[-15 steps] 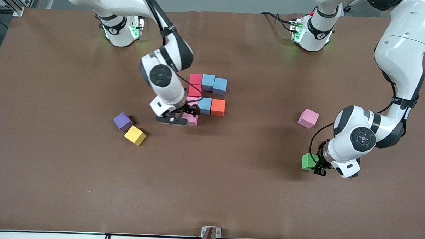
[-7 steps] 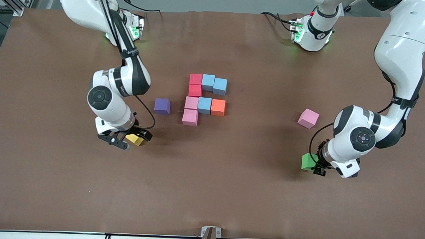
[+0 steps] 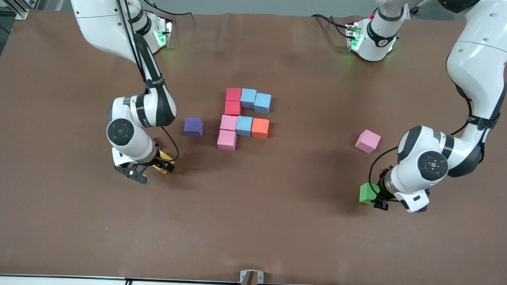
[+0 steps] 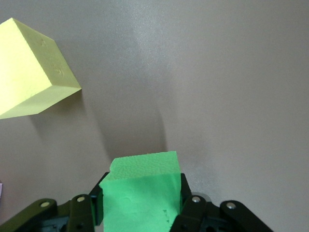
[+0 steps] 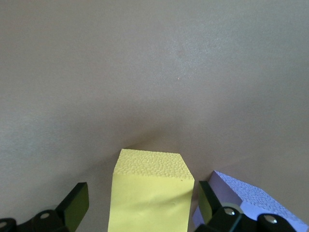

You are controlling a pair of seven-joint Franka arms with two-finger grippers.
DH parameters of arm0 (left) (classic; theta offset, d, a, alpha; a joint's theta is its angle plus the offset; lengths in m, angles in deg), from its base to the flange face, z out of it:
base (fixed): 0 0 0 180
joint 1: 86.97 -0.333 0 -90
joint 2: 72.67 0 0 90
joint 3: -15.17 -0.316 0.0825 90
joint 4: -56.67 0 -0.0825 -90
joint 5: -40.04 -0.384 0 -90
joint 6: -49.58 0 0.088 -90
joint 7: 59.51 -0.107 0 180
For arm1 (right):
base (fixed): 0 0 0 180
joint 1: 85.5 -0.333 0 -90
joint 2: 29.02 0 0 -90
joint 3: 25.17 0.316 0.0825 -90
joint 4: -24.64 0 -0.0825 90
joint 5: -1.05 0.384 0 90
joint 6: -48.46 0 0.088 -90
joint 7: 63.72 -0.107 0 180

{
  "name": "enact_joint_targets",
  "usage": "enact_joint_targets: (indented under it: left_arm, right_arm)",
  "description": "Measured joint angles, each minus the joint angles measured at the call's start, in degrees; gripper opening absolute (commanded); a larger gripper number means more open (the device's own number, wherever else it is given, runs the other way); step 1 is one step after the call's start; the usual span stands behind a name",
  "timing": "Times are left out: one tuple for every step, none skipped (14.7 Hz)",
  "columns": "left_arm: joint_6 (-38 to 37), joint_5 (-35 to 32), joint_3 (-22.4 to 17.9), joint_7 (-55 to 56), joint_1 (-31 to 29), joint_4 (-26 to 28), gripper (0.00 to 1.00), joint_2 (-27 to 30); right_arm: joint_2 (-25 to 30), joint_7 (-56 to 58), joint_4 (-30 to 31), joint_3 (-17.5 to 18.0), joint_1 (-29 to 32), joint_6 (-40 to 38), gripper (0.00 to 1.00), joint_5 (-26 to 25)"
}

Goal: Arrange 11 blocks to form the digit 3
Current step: 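Release the pink cube and move the right gripper to the yellow cube, then grasp the yellow cube with the right gripper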

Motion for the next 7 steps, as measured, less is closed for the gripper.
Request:
enact_joint_targets:
  left_arm:
    - [0.0,0.0,0.0,0.0,0.0,0.0,0.32,0.0]
    - [0.0,0.0,0.0,0.0,0.0,0.0,0.32,0.0]
    - [0.0,0.0,0.0,0.0,0.0,0.0,0.32,0.0]
    - [0.0,0.0,0.0,0.0,0.0,0.0,0.32,0.0]
    - [0.0,0.0,0.0,0.0,0.0,-0.1,0.32,0.0]
    - [0.0,0.0,0.0,0.0,0.0,-0.2,0.32,0.0]
    - [0.0,0.0,0.0,0.0,0.0,-0.3,0.32,0.0]
  right_arm:
    - [0.0,0.0,0.1,0.0,0.0,0.0,0.98,0.0]
    - [0.0,0.0,0.2,0.0,0.0,0.0,0.91,0.0]
    - [0.0,0.0,0.4,0.0,0.0,0.0,0.71,0.0]
    - [0.0,0.0,0.5,0.0,0.0,0.0,0.46,0.0]
    - [0.0,-0.1,0.6,0.0,0.0,0.0,0.26,0.0]
    - [0.0,-0.1,0.7,0.0,0.0,0.0,0.1,0.0]
    - [0.0,-0.1,0.7,0.1,0.0,0.0,0.02,0.0]
